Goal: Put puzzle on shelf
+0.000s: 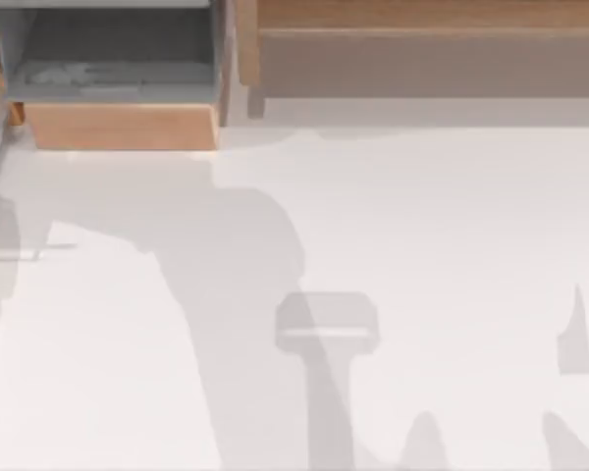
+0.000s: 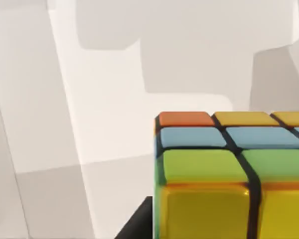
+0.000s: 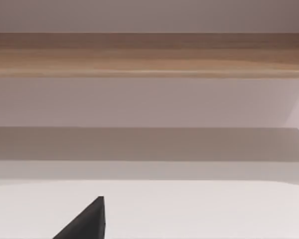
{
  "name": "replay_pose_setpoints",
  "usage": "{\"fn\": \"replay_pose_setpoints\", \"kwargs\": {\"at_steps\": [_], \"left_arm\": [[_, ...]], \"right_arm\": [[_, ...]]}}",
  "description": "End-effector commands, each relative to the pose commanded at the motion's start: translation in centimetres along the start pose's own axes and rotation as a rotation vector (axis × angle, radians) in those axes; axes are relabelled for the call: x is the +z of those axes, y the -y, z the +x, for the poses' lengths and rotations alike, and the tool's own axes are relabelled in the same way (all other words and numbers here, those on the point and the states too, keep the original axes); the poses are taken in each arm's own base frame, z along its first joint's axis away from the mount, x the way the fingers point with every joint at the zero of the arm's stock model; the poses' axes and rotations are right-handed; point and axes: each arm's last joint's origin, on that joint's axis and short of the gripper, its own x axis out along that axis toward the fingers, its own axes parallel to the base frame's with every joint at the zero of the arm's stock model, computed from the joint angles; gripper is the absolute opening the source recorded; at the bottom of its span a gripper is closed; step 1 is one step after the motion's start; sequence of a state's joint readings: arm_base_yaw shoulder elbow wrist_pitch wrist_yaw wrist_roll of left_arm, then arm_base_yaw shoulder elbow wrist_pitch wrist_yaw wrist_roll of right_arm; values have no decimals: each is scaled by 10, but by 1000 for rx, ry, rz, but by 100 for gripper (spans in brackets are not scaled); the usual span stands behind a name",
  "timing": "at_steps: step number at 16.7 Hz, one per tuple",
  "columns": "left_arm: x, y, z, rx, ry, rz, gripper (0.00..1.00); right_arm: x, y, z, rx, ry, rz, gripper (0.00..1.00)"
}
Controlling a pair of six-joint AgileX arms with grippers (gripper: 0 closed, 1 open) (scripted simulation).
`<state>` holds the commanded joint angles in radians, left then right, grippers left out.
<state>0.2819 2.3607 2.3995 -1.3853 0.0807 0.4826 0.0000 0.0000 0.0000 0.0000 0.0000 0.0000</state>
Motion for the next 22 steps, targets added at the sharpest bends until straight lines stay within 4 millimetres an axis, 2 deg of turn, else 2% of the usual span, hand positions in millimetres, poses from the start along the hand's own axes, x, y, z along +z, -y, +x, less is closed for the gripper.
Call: {"fn": "replay_pose_setpoints", "kwargs": {"at_steps": [1,3,6,10,13,17,22], "left_arm": [[2,16,-14,2,7,33,0],[7,59,-28,-5,-4,131,0],[10,130,-26,-14,-60,312,0],[4,222,10,41,-148,569,0],[-8,279,41,147,-156,727,0],[-21,339,71,335,-41,845,0],[-32,402,88,515,229,838,0]], "right_arm": [[0,0,0,0,0,0,100],[0,0,0,0,0,0,100],[0,0,0,0,0,0,100],[0,0,0,0,0,0,100],[0,0,0,0,0,0,100],[0,0,0,0,0,0,100],[0,0,0,0,0,0,100]]}}
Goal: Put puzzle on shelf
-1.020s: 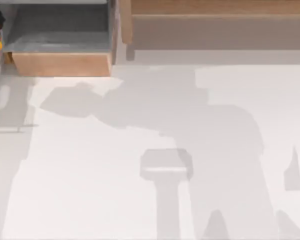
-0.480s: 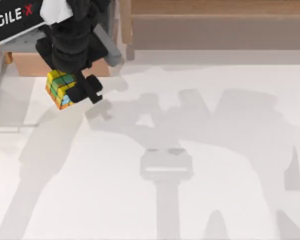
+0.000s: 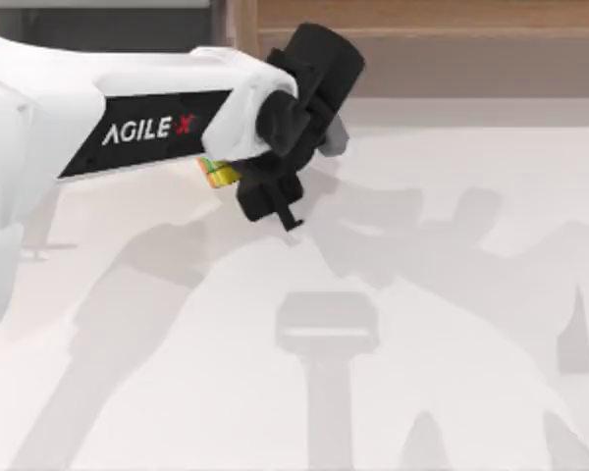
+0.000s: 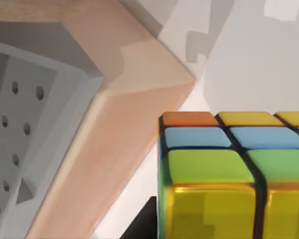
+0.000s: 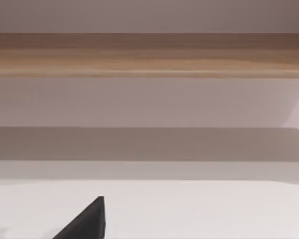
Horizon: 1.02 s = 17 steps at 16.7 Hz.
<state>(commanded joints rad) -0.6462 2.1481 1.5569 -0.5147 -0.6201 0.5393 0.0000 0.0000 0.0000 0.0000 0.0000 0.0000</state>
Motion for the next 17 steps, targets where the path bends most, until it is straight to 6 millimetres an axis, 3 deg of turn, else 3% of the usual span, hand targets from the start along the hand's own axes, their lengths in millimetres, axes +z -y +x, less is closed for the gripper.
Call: {"fn": "replay_pose_setpoints", "kwargs": {"at_steps": [5,10,14,17], "left_arm": [[35,52,-27,120,225,-131,0],[67,98,-73,107,531,-305,0],[89,124,-111,58,779,-456,0],[102,132,-133,37,938,-572,0]], "right_arm": [[0,0,0,0,0,0,100],[0,0,0,0,0,0,100],[0,0,0,0,0,0,100],[0,0,0,0,0,0,100]]}}
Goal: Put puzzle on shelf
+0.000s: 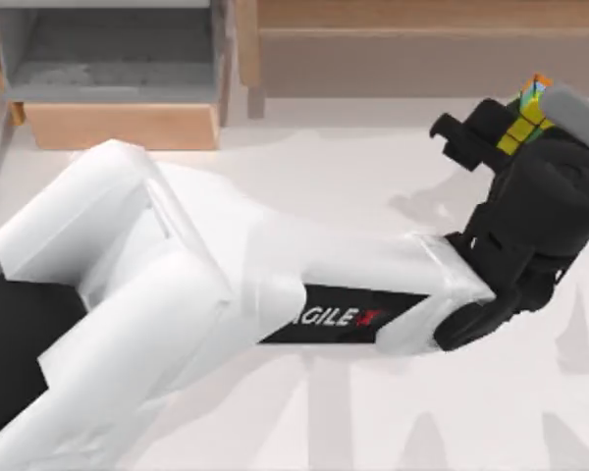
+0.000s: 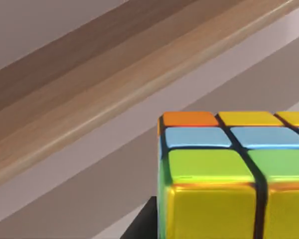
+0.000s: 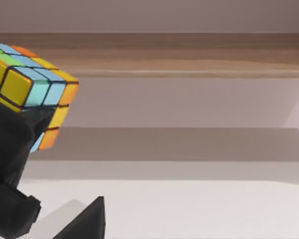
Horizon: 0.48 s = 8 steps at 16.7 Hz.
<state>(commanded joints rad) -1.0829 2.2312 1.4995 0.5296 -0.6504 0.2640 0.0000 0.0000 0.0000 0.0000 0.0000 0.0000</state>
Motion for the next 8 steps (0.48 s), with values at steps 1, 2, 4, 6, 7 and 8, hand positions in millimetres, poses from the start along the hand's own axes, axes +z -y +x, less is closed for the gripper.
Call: {"fn": "replay_pose_setpoints", "kwargs": {"at_steps": [1,2,4,6,7,8], "left_arm": [[6,4,-1,2,47,-40,0],[11,6,-2,8,89,-78,0],[21,7,-1,29,166,-151,0],[26,2,3,63,225,-215,0],[26,-2,7,87,243,-242,0],[25,-6,12,112,261,-269,0]], "right_arm": [[0,0,0,0,0,0,100],[0,0,0,0,0,0,100],[0,0,0,0,0,0,100],[0,0,0,0,0,0,100],[0,0,0,0,0,0,100],[0,0,0,0,0,0,100]]}}
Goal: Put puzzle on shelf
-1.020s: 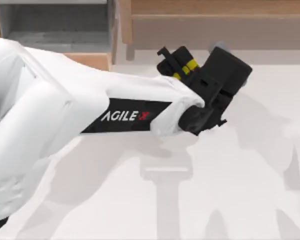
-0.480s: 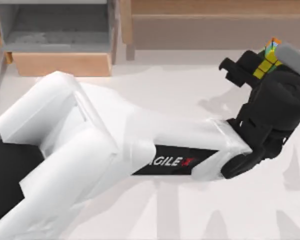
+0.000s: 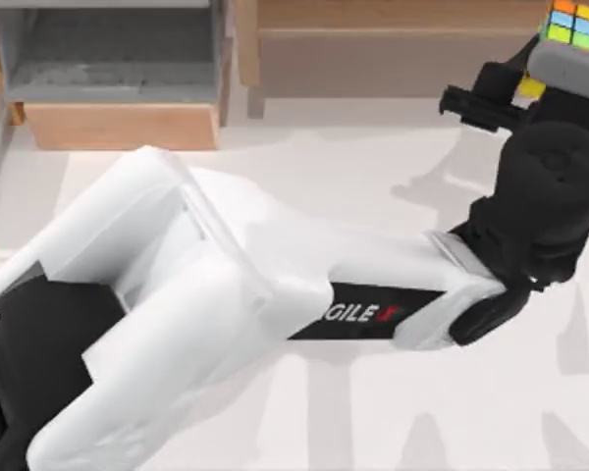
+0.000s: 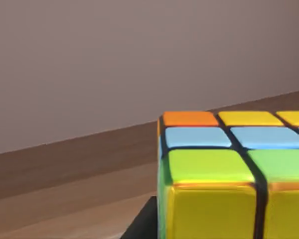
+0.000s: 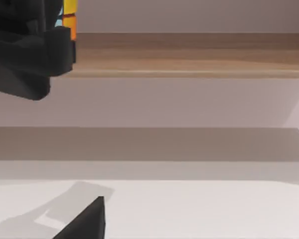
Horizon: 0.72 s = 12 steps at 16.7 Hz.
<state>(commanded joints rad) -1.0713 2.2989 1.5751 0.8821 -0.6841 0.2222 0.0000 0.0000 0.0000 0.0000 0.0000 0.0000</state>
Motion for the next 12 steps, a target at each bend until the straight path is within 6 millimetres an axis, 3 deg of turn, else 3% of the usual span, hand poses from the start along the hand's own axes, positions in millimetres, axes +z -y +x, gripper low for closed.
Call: {"fn": "replay_pose_setpoints", "kwargs": {"at_steps": [7,12], "left_arm": [[-33,-54,42,231,32,-74,0],[-56,-83,58,337,2,-65,0]], "right_arm": [[0,0,0,0,0,0,100],[0,0,0,0,0,0,100]]}}
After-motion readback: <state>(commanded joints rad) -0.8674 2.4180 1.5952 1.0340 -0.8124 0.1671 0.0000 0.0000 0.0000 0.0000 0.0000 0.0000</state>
